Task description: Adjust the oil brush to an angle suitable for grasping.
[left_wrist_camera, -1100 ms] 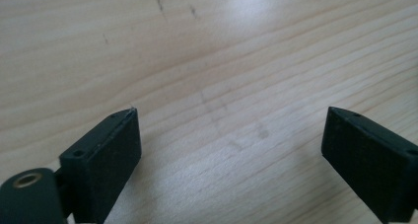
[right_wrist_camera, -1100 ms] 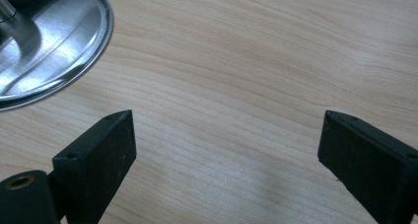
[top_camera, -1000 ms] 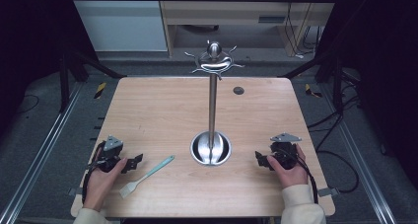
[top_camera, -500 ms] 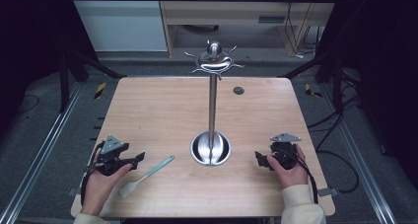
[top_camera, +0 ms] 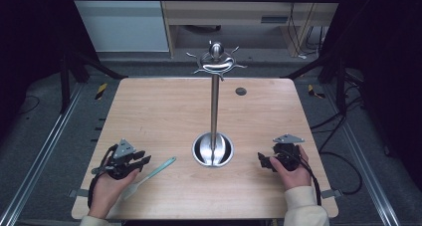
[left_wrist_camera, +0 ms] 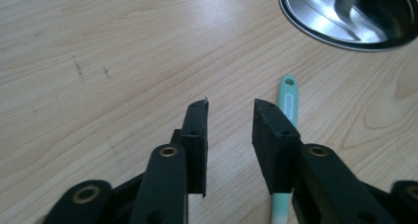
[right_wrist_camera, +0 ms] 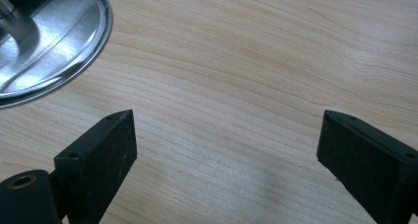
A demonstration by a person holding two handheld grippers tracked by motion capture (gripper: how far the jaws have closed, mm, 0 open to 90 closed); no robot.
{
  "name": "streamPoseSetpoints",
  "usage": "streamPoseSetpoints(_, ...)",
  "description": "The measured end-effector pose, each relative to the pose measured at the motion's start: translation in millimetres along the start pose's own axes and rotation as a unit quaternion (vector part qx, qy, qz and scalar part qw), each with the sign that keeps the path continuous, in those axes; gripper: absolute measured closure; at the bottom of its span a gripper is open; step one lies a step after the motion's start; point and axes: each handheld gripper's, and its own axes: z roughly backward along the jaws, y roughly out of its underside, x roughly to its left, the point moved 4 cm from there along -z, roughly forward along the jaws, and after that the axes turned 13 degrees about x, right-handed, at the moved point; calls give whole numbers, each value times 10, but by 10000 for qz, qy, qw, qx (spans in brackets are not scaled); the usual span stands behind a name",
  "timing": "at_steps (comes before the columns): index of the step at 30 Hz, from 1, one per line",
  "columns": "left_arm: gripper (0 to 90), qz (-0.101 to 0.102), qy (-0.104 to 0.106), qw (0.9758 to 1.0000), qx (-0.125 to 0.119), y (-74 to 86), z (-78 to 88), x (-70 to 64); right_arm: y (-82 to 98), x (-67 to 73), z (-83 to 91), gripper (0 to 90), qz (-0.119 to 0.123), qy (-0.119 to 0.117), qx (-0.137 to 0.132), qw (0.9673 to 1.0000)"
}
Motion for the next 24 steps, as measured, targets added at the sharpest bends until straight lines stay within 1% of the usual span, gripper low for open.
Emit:
streamPoseSetpoints(1,719,14,25,10000,-8,-6,-13,-17,0,0,-1,88,-4,-1,2,10000)
streamPoseSetpoints(2,719,-17,39,10000,26,-9,-20,-29,1,1,-3,87,-13,-3,12,10000)
streamPoseSetpoints(3,742,-35,80,10000,43,-13,-31,-43,1,-1,-7,88,-2,14,12,10000)
streamPoseSetpoints(4,781,-74,118,9998,129,-18,-52,-66,2,-3,-10,88,5,25,22,10000)
streamPoseSetpoints(5,805,-74,118,9998,129,-18,-52,-66,2,-3,-10,88,5,25,22,10000)
streamPoseSetpoints(6,805,-94,128,9997,184,-19,-65,-76,2,-4,-11,88,15,29,22,10000)
streamPoseSetpoints(7,839,-123,144,9996,228,-24,-78,-82,3,-4,-12,88,14,34,21,10000)
streamPoseSetpoints(8,839,-124,178,9995,247,-32,-95,-92,3,-4,-12,88,14,34,21,10000)
streamPoseSetpoints(10,869,-126,257,9992,263,-57,-127,-107,5,-1,-9,88,-6,0,34,10000)
streamPoseSetpoints(13,892,-129,353,9989,290,-105,-172,-137,9,-3,-10,88,-6,11,40,10000)
streamPoseSetpoints(15,898,-251,348,9982,419,-134,-217,-162,11,-9,-12,88,0,51,32,10000)
streamPoseSetpoints(18,900,-350,373,9972,542,-164,-270,-186,16,-18,-12,88,-7,47,38,10000)
streamPoseSetpoints(20,900,-386,370,9969,584,-185,-305,-193,17,-20,-17,88,-10,63,55,10000)
streamPoseSetpoints(22,900,-369,401,9966,613,-199,-337,-199,21,-13,-20,88,-19,56,85,9999)
streamPoseSetpoints(24,900,-438,351,9959,716,-200,-366,-205,21,-13,-20,88,4,67,62,10000)
